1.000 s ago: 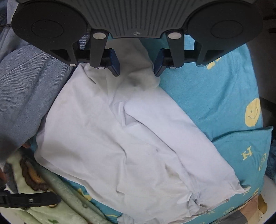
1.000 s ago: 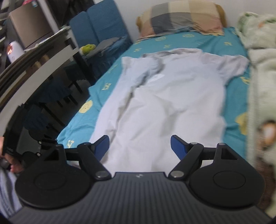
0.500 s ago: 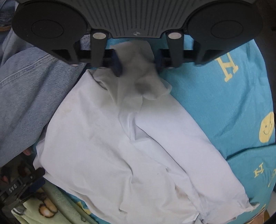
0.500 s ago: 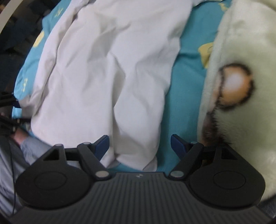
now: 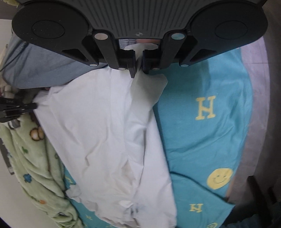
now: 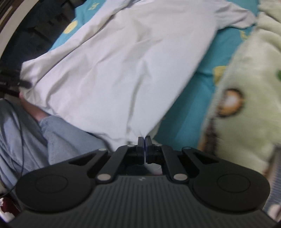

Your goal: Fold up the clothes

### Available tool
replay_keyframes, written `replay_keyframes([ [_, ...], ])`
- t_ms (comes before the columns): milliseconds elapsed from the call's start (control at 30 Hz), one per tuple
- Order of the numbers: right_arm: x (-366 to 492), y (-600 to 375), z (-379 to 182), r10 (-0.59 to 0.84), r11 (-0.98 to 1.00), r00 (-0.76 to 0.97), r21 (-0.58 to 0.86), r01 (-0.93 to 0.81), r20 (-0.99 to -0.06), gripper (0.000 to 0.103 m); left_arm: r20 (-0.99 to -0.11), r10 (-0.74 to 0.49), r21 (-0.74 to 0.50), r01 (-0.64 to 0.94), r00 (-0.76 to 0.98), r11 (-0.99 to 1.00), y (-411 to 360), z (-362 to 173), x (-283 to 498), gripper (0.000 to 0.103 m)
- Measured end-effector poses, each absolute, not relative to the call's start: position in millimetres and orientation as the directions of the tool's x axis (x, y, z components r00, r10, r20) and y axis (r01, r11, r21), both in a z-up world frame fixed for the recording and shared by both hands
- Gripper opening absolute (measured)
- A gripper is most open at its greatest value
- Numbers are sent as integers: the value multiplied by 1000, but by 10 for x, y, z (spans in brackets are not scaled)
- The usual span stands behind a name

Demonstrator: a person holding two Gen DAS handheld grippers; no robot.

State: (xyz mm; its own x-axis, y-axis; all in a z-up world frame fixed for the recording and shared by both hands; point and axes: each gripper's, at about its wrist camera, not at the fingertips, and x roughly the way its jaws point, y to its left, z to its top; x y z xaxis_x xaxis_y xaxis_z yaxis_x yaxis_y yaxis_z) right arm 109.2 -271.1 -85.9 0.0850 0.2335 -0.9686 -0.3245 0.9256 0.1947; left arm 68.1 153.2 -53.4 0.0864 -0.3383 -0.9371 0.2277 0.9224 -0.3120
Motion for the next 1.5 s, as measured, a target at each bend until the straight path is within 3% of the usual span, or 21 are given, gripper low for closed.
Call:
replay_keyframes([
  [100,1051,-2849,-1001,186,944,69,158,-291,-980,4,-956,-284,-262,208,79,942,1568,-709,623,9],
  [167,1002,-2888,-1128,173,947,53,151,-285,-984,4,-966,-244,-221,226,82,949,1530,-854,601,20],
  [300,1005,-2965,-1096,157,964,110,128,-233,-982,7,-970,-216,-171,316,112,933,1402,-871,470,32],
  [367,1037,-2988,-975,153,973,178,117,-200,-972,8,-965,-217,-153,363,144,919,1339,-772,390,52],
  [567,1158,-2667,-784,279,956,330,229,-182,-902,8,-938,-211,-56,481,275,875,1289,-559,297,74],
  [833,1400,-1745,-1220,538,842,363,498,-205,-761,8,-923,-175,142,726,342,673,1175,-755,515,74],
  [1100,1557,-1586,-1586,616,787,300,566,-244,-728,8,-965,-202,29,837,166,547,1317,-1241,675,67],
  [1167,1572,-1556,-1568,616,787,308,556,-268,-725,9,-971,-203,-5,846,122,533,1318,-1331,688,54],
  [1200,1582,-1536,-1563,612,790,314,546,-279,-726,17,-975,-200,-22,844,101,536,1304,-1343,696,49],
  [1233,1595,-1522,-1565,607,794,319,537,-284,-728,33,-977,-197,-39,841,80,540,1290,-1355,704,37],
  [1267,1604,-1512,-1567,602,798,324,530,-288,-730,42,-979,-193,-56,838,59,543,1276,-1367,712,19],
  [1300,1605,-1511,-1568,599,800,329,527,-288,-730,54,-982,-182,-64,834,44,548,1250,-1365,710,11],
  [1367,1603,-1515,-1571,593,804,339,522,-284,-730,55,-991,-125,-37,822,42,568,1138,-1293,665,6],
  [1500,1573,-1611,-1579,575,818,363,522,-240,-734,55,-998,-44,16,795,54,606,850,-1059,524,5],
])
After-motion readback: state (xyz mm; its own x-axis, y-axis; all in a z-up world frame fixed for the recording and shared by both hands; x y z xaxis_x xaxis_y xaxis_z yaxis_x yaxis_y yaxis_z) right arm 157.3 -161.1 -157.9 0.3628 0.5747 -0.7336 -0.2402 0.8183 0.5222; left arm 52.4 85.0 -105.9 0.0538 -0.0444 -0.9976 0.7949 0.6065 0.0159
